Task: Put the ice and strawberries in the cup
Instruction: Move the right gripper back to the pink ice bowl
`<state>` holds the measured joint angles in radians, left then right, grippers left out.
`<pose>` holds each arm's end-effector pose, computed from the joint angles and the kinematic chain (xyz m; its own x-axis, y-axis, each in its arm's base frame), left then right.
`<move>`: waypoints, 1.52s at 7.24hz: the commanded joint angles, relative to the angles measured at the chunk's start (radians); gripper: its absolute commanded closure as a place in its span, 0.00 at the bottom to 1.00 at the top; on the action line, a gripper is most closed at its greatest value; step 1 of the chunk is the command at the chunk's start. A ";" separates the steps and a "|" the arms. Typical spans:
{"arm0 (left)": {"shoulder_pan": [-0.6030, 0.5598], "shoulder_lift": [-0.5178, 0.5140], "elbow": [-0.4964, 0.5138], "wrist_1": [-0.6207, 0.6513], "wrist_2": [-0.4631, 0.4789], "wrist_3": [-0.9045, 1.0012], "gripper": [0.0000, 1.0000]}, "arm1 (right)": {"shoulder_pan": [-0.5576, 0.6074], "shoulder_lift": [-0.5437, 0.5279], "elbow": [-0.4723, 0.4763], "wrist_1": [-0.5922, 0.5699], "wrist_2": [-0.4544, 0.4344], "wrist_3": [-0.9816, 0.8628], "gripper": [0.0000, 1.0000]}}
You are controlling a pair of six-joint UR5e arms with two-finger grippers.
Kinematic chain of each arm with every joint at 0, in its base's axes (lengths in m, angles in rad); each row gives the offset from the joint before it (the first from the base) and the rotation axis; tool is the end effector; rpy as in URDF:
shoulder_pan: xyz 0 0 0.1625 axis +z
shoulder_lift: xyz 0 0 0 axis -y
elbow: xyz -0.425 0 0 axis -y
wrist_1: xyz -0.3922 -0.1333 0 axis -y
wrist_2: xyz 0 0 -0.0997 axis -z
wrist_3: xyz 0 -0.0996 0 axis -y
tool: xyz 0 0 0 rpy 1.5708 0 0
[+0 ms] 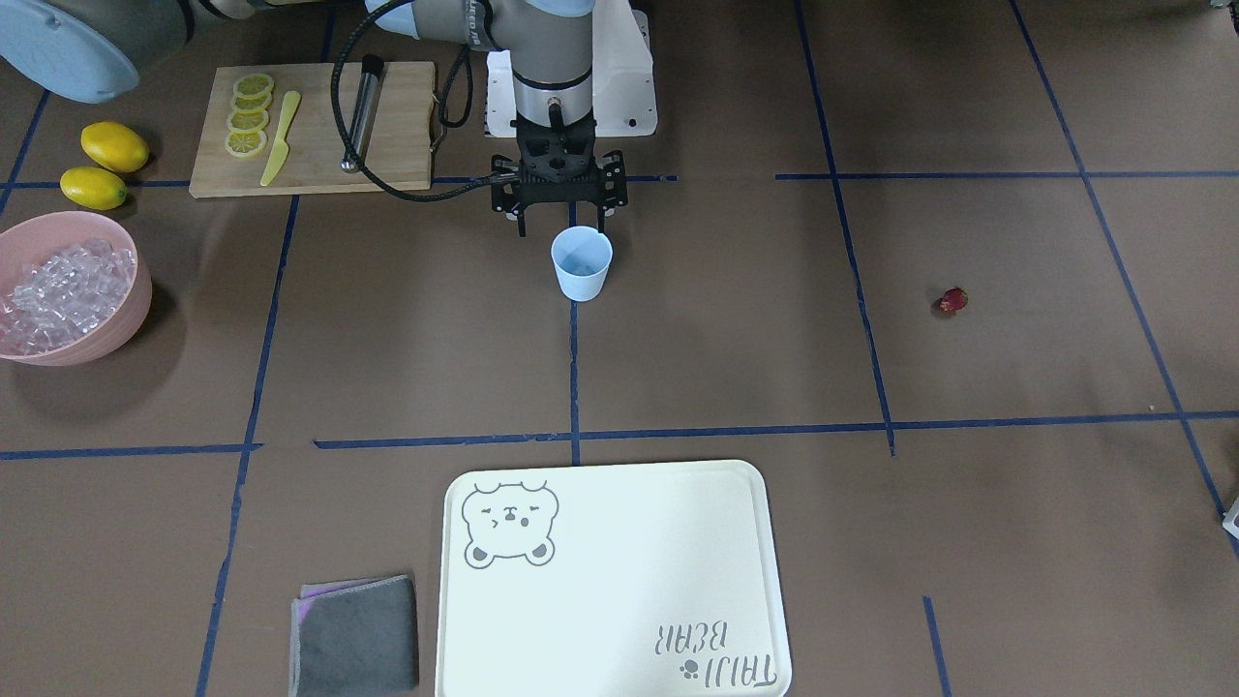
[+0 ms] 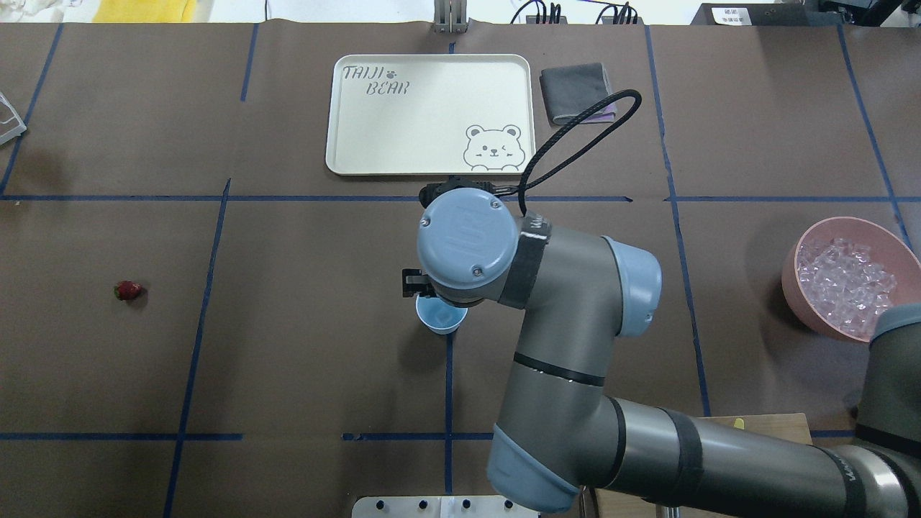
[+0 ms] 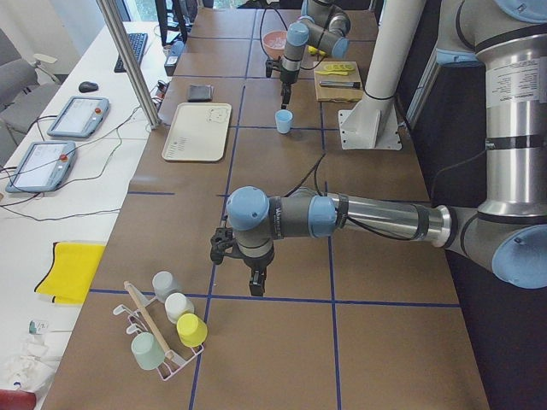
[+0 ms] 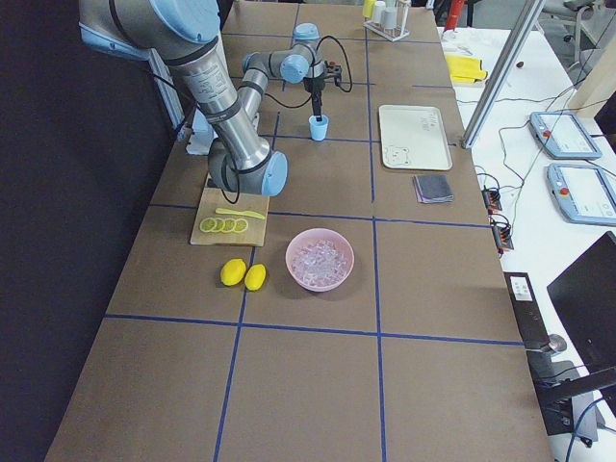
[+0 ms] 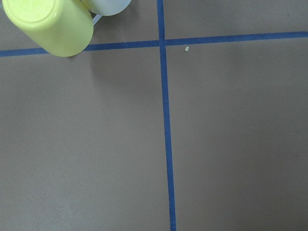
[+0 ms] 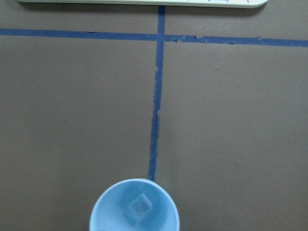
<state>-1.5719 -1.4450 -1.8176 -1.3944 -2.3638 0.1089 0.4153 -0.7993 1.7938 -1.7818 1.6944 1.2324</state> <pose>-0.0628 -0.4316 0.6121 0.6976 0.0685 -0.7132 -0.0752 0.9969 0.0223 -0.5463 -0.3732 0.1380 0.7180 -0.0435 0.6947 -0.0874 0.9845 0.1519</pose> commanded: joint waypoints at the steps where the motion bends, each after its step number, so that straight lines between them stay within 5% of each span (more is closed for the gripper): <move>1: 0.001 0.000 0.000 0.000 0.000 0.000 0.00 | 0.087 -0.119 0.124 -0.004 0.077 -0.146 0.01; 4: 0.009 0.000 0.001 0.002 0.000 0.000 0.00 | 0.213 -0.375 0.344 0.008 0.175 -0.388 0.00; 8: 0.018 0.000 0.003 0.002 0.000 -0.002 0.00 | 0.376 -0.587 0.423 0.013 0.241 -0.490 0.00; 11: 0.019 0.000 0.001 0.002 -0.011 -0.002 0.00 | 0.528 -0.852 0.373 0.336 0.339 -0.553 0.01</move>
<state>-1.5526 -1.4450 -1.8156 -1.3928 -2.3671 0.1074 0.8797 -1.5530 2.2000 -1.5876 1.9791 0.6911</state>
